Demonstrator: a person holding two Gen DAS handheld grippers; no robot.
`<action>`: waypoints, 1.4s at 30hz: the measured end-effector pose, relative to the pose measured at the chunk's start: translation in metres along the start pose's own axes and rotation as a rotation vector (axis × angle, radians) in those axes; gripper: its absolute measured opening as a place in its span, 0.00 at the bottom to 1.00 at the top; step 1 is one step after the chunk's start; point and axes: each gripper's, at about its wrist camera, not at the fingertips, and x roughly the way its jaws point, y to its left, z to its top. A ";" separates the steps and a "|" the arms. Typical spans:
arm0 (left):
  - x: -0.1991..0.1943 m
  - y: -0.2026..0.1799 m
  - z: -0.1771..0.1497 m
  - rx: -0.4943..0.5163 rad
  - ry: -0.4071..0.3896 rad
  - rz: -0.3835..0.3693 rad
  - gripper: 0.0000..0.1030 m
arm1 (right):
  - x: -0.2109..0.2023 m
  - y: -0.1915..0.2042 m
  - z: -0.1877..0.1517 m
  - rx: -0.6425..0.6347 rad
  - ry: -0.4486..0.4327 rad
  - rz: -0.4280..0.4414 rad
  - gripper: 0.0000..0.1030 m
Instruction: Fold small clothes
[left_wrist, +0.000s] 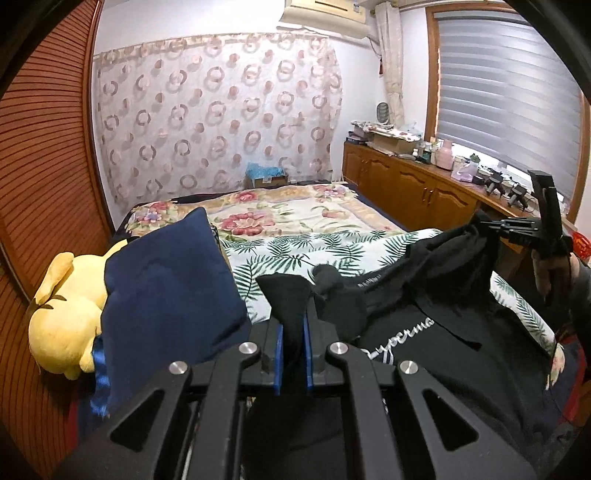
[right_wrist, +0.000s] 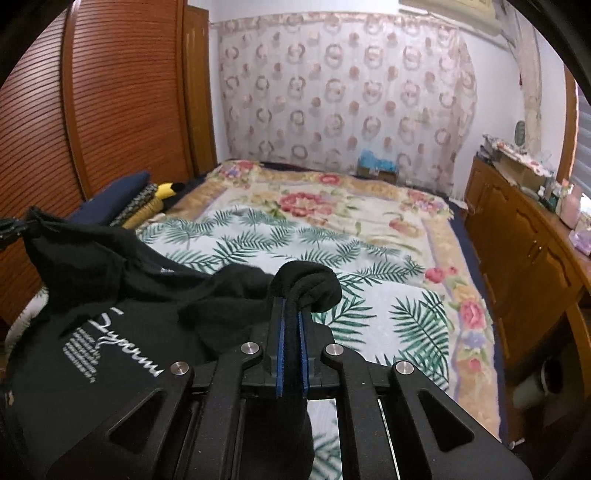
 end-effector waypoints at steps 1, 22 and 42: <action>-0.006 -0.001 -0.004 -0.003 -0.005 -0.002 0.06 | -0.008 0.001 -0.002 -0.001 -0.007 -0.003 0.03; -0.116 -0.001 -0.101 -0.121 -0.066 0.011 0.06 | -0.158 0.020 -0.098 0.056 -0.041 -0.014 0.03; -0.096 0.032 -0.120 -0.131 0.033 0.063 0.51 | -0.156 0.026 -0.133 0.032 0.076 -0.031 0.38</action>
